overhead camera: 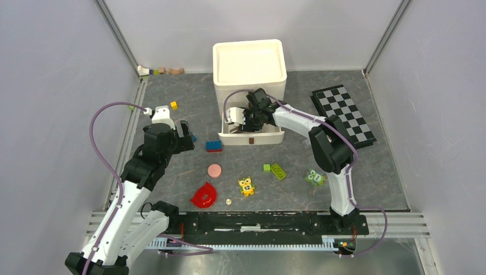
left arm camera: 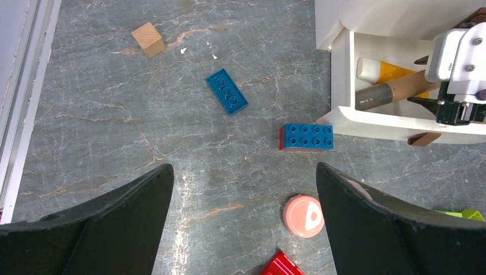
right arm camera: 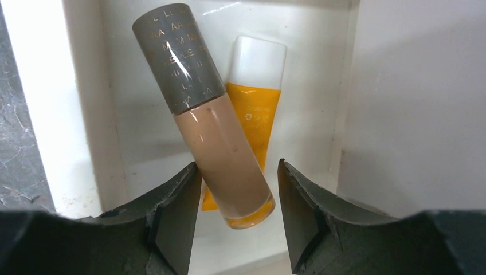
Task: Organize the makeup
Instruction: Place the makeup in the drawer.
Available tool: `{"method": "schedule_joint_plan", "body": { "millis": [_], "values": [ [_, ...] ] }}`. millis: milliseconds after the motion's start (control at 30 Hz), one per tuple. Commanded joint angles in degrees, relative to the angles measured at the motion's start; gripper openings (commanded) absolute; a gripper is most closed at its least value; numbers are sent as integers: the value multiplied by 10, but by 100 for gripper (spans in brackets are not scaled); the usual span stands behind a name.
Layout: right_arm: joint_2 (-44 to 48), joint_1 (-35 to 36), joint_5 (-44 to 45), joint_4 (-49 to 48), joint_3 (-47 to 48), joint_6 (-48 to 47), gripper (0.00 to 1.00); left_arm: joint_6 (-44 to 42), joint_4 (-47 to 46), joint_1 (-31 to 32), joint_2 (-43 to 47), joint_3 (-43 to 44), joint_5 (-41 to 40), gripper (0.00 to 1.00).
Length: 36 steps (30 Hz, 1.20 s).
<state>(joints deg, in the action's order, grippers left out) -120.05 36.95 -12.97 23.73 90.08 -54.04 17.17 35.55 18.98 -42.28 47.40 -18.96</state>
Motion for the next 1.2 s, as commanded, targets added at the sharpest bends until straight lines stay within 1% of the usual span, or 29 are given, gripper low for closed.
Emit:
{"method": "schedule_joint_plan", "body": {
  "millis": [0,167,433,533,667,767,867,933,1000,1067,1167],
  "values": [
    [47,0,-5,-14,-1,10,59,-15,-16,-3,0,-1,5,100],
    [96,0,2,-29,-12,28,60,-15,-16,-3,0,-1,6,100],
    [187,0,1,-49,-78,47,60,-15,-16,-3,-1,-1,8,100],
    [239,0,6,-94,-139,92,60,-15,-16,-3,-1,-1,9,100],
    [332,-1,47,-207,-249,195,60,-14,-16,-3,-2,-2,10,100],
    [409,0,102,-295,-344,285,61,-15,-17,-3,-4,-2,12,100],
    [484,-1,161,-349,-431,356,62,-14,-16,-3,-7,-2,13,100],
    [530,-1,219,-374,-477,407,63,-14,-17,-3,-8,-2,14,100],
    [562,-2,303,-372,-506,471,69,-14,-17,-3,-9,-1,14,100],
    [583,-5,387,-348,-519,524,72,-14,-17,-3,-10,-2,15,100],
    [590,-16,474,-280,-510,612,73,-13,-17,-3,-12,-1,17,100]
  ]
}}
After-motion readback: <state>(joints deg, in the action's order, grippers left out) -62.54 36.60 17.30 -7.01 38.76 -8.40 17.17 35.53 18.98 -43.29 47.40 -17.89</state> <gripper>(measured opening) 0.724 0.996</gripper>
